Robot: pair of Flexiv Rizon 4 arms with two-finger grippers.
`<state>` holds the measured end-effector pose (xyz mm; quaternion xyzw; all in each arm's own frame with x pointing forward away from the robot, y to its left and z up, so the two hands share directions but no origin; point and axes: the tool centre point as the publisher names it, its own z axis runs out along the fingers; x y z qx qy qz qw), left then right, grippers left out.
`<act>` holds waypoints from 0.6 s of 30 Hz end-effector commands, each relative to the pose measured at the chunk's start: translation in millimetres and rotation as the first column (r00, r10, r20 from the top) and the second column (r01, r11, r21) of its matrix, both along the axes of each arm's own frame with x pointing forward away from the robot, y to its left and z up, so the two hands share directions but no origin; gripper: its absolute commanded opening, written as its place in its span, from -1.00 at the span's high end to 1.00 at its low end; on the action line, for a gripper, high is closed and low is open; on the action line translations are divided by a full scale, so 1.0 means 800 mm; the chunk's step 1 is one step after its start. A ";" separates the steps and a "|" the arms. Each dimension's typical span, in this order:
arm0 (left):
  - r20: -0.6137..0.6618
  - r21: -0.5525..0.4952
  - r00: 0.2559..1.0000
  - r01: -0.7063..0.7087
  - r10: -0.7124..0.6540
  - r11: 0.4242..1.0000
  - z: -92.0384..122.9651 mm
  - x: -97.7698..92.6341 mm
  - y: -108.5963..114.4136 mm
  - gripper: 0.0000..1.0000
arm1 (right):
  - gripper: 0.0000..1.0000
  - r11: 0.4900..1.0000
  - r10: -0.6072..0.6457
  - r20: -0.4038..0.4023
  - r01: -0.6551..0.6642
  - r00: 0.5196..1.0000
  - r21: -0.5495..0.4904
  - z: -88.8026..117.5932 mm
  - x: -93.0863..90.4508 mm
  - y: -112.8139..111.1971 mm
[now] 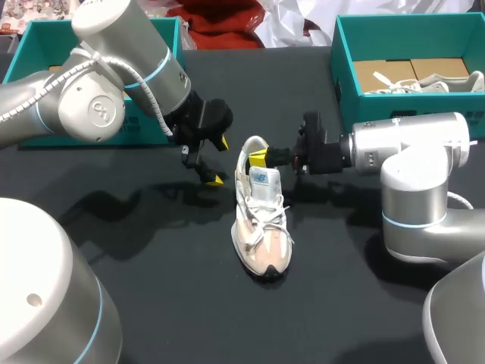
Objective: Take the shoe out of the shoebox, open the shoe tongue, remove and reinsert the insole, then place the shoe into the shoebox
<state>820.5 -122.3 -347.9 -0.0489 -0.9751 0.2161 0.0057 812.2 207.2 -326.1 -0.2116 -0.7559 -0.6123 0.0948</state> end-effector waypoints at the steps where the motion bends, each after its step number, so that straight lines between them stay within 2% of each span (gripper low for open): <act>1: 0.000 0.001 1.000 0.001 -0.001 1.000 -0.001 0.001 -0.001 -1.00 | 1.00 1.000 -0.014 -0.002 0.014 1.000 -0.013 -0.006 -0.008 0.008; 4: 0.000 0.001 1.000 0.001 -0.001 1.000 -0.001 0.001 -0.001 -1.00 | 1.00 1.000 -0.017 0.023 0.017 1.000 -0.009 -0.004 -0.010 0.009; 5: 0.000 0.001 1.000 0.001 -0.001 1.000 -0.001 0.001 -0.001 -1.00 | 0.55 1.000 -0.015 0.035 0.016 0.999 -0.007 0.000 -0.011 0.010; 6: 0.000 0.001 1.000 0.001 -0.001 1.000 -0.001 0.001 -0.001 -1.00 | 0.21 1.000 -0.013 0.045 0.014 0.999 -0.005 0.005 -0.011 0.011; 7: 0.000 0.001 1.000 0.001 -0.001 1.000 -0.001 0.001 -0.001 -1.00 | 0.10 1.000 -0.010 0.053 0.010 0.999 -0.005 0.008 -0.010 0.012; 10: 0.000 0.001 1.000 0.001 -0.001 1.000 -0.001 0.001 -0.001 -1.00 | 0.03 1.000 -0.001 0.077 0.002 0.997 -0.018 0.017 -0.006 0.014; 18: 0.014 -0.005 1.000 0.009 -0.009 1.000 0.011 0.002 0.002 -1.00 | 0.04 0.998 0.010 0.114 -0.003 0.993 -0.060 0.030 0.002 0.016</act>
